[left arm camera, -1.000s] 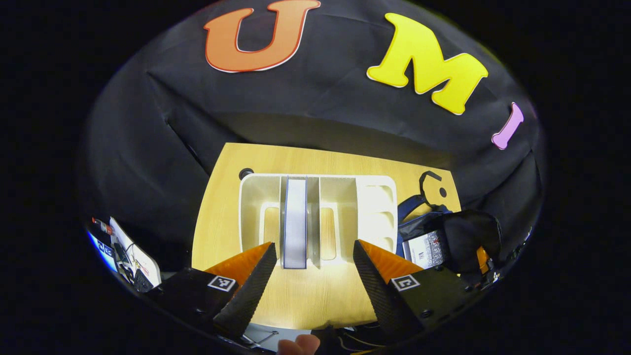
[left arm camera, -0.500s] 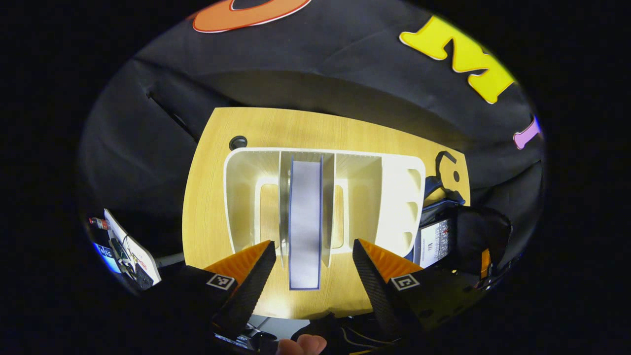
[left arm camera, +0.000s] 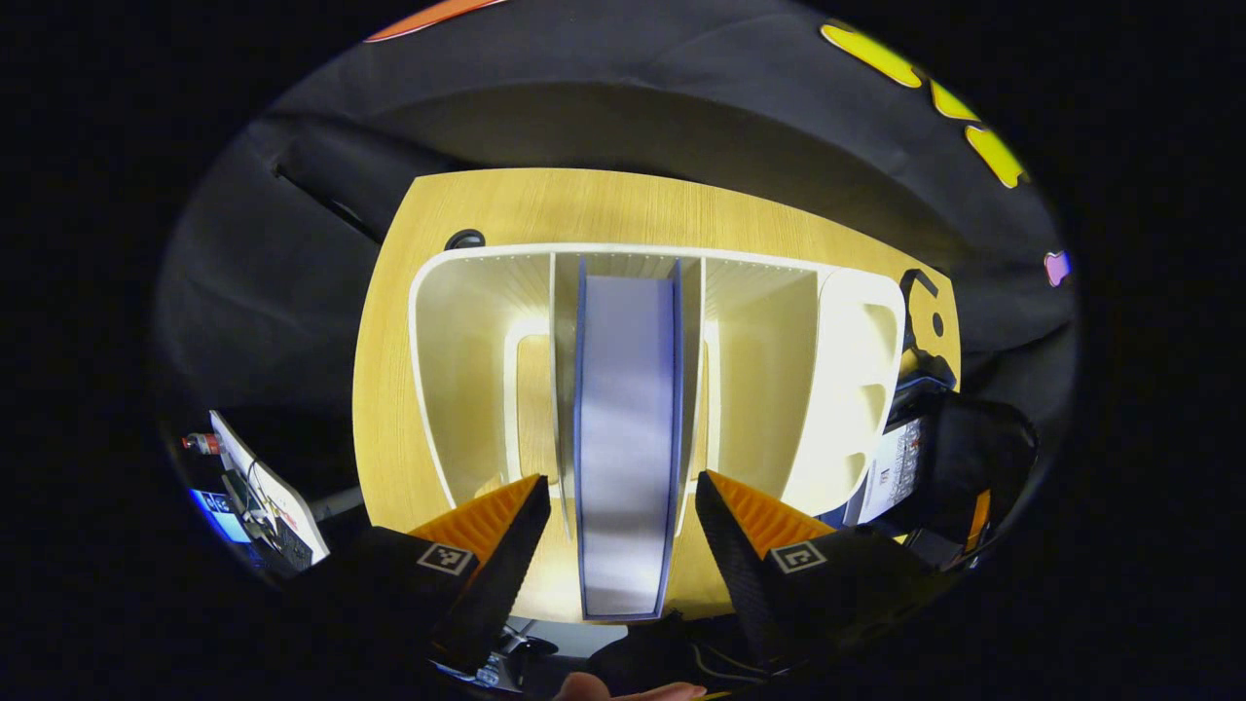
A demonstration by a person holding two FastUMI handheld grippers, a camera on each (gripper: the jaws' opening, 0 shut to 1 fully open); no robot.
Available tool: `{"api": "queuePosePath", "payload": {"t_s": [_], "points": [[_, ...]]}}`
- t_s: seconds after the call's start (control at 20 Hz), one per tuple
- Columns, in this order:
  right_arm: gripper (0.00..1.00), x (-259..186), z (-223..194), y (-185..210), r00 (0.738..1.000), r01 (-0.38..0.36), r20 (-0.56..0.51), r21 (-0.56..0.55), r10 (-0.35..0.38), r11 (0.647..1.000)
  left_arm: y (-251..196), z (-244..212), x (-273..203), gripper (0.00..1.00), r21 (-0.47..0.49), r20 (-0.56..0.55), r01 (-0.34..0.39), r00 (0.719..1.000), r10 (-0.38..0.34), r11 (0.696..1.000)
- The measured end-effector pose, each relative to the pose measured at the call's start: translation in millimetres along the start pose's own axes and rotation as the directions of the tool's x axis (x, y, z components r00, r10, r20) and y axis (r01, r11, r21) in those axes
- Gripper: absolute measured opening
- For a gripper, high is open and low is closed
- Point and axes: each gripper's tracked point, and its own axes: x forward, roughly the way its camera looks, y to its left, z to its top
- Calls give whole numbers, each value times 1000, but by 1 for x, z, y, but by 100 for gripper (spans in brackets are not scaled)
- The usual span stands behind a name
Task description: Open the schoolbag, grab two books from the bookshelf and put them into the schoolbag.
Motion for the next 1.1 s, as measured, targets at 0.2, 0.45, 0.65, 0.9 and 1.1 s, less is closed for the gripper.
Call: {"api": "queuePosePath", "payload": {"t_s": [0.2, 0.45, 0.65, 0.9, 1.1], "points": [[5, -2, -3, -2, 1000, -2, 2, 7, 2, 1000, 1, 1, 5, 80, -6, -7, -26, 1000, 26, 1000], [5, -6, -8, -6, 1000, -8, 3, 20, 8, 1000, 5, -2, 5, 52, -31, -17, -55, 998, 55, 998], [4, -7, -10, -6, 1000, -19, 7, 20, 19, 1000, 4, -12, -2, 46, -47, -35, -37, 999, 35, 998], [4, -8, -12, -5, 999, -36, 8, 25, 36, 999, 11, -32, -49, 42, -14, 19, -32, 999, 32, 999], [5, -9, -15, -4, 999, -54, 8, 29, 54, 998, 10, -59, -109, 41, 32, 91, 12, 996, -15, 999]]}}
